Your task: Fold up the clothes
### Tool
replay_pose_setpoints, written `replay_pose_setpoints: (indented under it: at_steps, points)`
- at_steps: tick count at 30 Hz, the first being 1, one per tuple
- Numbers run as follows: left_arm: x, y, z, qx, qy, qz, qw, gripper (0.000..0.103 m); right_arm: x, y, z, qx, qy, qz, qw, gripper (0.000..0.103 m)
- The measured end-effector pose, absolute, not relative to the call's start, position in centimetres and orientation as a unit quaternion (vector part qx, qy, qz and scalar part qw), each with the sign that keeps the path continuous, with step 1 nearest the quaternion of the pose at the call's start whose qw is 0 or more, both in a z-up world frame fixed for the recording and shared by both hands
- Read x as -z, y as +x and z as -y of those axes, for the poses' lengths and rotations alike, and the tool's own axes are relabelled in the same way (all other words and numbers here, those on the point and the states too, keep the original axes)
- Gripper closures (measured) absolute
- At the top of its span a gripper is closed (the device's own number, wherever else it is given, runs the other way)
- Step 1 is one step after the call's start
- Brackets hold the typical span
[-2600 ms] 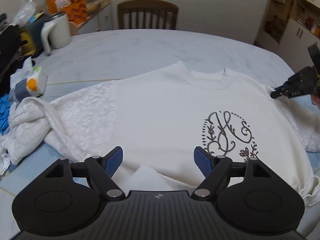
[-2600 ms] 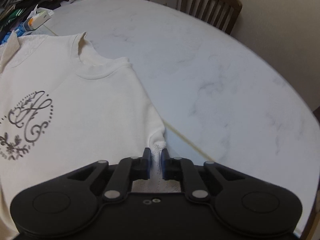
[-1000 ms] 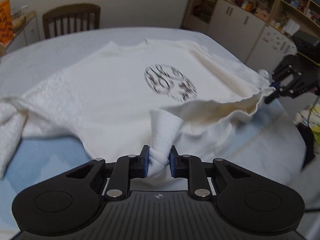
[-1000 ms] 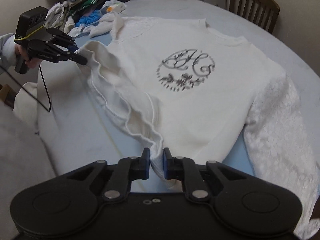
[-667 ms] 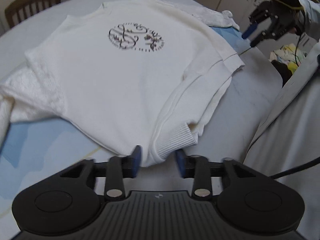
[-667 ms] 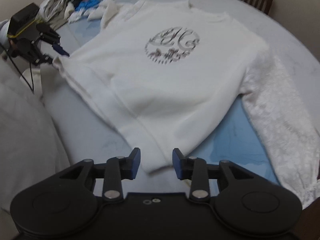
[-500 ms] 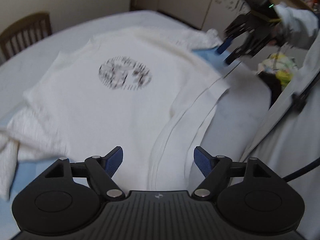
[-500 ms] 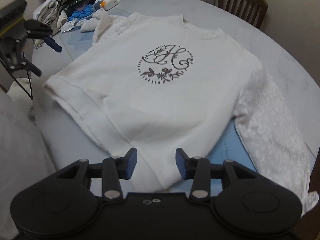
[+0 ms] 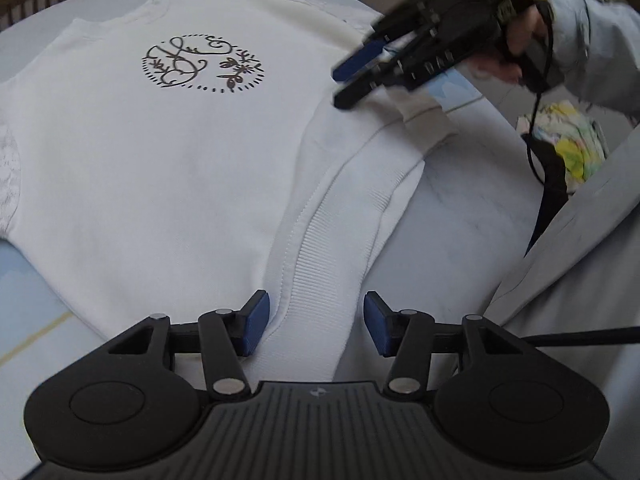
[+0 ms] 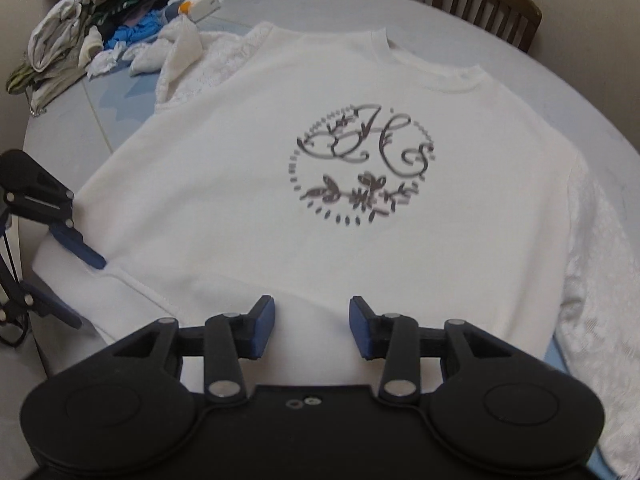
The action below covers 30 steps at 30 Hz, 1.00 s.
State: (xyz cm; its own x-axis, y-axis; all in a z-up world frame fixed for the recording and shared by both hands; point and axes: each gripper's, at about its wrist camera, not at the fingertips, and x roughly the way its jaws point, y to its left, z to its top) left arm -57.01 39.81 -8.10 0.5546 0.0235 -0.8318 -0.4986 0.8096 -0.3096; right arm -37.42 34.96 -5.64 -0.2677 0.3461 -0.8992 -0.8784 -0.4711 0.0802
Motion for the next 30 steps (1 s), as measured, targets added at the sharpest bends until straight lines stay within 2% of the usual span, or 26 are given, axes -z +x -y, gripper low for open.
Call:
replay_pose_setpoints:
  at_steps: [4, 6, 8, 10, 17, 19, 23, 30]
  points:
    - [7.3, -58.0, -40.1, -0.177, -0.281, -0.431, 0.839, 0.052, 6.5, -36.1, -32.4, -0.722, -0.457, -0.31, 0.417, 0.0]
    - [6.2, -59.4, -40.9, -0.205, -0.29, -0.414, 0.838, 0.047, 7.0, -35.5, -31.1, -0.715, -0.465, -0.314, 0.417, 0.0]
    - [4.9, -61.3, -42.3, -0.25, -0.292, -0.391, 0.836, 0.029, 6.6, -35.0, -30.4, -0.707, -0.469, -0.321, 0.422, 0.0]
    - [3.8, -63.4, -44.1, -0.305, -0.289, -0.368, 0.829, 0.02, 6.6, -34.3, -29.9, -0.702, -0.468, -0.333, 0.421, 0.0]
    - [1.1, -68.3, -53.8, -0.505, -0.233, -0.37, 0.744, 0.019, 6.4, -34.6, -30.6, -0.696, -0.471, -0.338, 0.423, 0.0]
    - [0.9, -69.3, -57.4, -0.54, -0.263, -0.373, 0.707, 0.019, 6.5, -35.1, -30.6, -0.692, -0.477, -0.331, 0.429, 0.0]
    - [2.3, -71.4, -63.7, -0.561, -0.389, -0.359, 0.637, 0.019, 6.5, -35.6, -30.6, -0.687, -0.478, -0.327, 0.439, 0.0]
    - [5.7, -71.9, -67.7, -0.584, -0.5, -0.341, 0.541, 0.019, 6.8, -35.3, -30.4, -0.683, -0.467, -0.332, 0.452, 0.0]
